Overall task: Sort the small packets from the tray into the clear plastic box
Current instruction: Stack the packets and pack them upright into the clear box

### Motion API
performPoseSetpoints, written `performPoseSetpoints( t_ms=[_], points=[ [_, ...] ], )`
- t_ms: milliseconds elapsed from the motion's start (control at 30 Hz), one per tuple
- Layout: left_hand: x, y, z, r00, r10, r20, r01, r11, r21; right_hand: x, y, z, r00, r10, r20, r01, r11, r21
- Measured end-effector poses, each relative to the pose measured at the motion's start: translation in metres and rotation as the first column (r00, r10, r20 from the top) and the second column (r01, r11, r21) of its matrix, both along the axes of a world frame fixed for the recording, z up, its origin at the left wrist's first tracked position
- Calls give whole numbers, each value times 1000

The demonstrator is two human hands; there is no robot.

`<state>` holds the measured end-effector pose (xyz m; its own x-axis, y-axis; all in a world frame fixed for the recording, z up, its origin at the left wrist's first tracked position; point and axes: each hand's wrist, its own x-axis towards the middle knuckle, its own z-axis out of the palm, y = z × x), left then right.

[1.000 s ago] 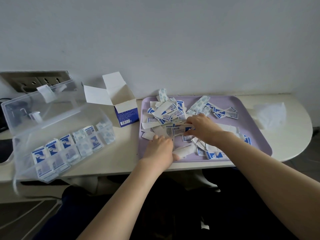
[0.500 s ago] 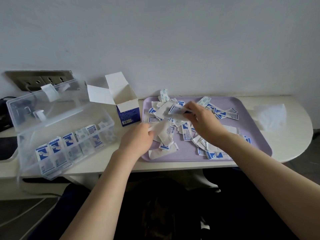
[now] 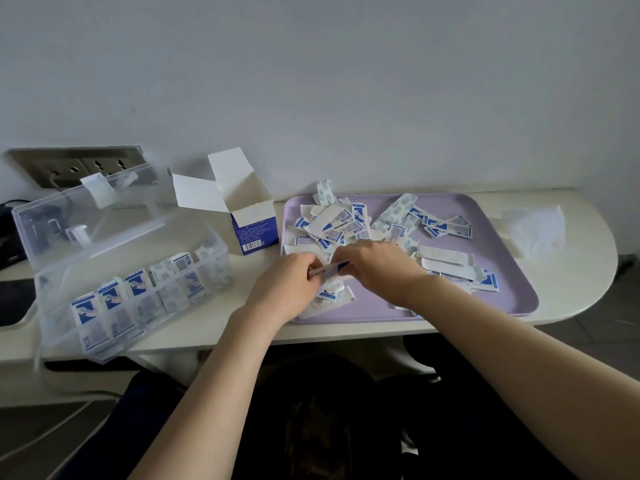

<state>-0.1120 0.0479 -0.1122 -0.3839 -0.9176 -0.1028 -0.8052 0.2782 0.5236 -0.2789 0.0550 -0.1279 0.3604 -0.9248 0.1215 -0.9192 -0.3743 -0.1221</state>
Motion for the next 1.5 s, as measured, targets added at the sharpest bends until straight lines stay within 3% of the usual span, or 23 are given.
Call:
performPoseSetpoints(
  t_ms=[233,367,500,700,867,967,1033,1167,1300,1500],
  points=[
    [-7,5,-6,983,33,181,3,981,-192,8,0,-6,1000,-19,-9,19,1000,-2],
    [-7,5,-10,972,42,233,12,974,-226,12,0,-10,977,-185,111,159,966,204],
    [-7,5,-20,955,-21,295,62,990,-129,11,0,-11,936,-248,251,158,931,330],
    [-12,7,-24,957,-17,289,60,988,-141,15,0,-14,943,-195,270,119,954,276],
    [-15,4,-21,968,51,246,19,962,-274,14,-3,-12,929,-225,294,171,965,196],
    [-13,4,-24,927,133,350,-17,949,-315,13,-3,-14,923,-269,276,211,952,220],
    [-11,4,-28,918,150,367,-56,966,-254,12,-2,-16,920,-294,258,229,939,256],
    [-12,2,-31,967,119,228,-99,990,-98,16,-1,-19,897,-317,309,227,929,293],
    [-16,3,-26,988,107,111,-100,993,-67,20,-2,-19,882,-274,383,183,949,256],
    [-18,6,-30,973,36,227,-28,999,-40,19,2,-28,964,-189,188,135,955,265]
  ],
)
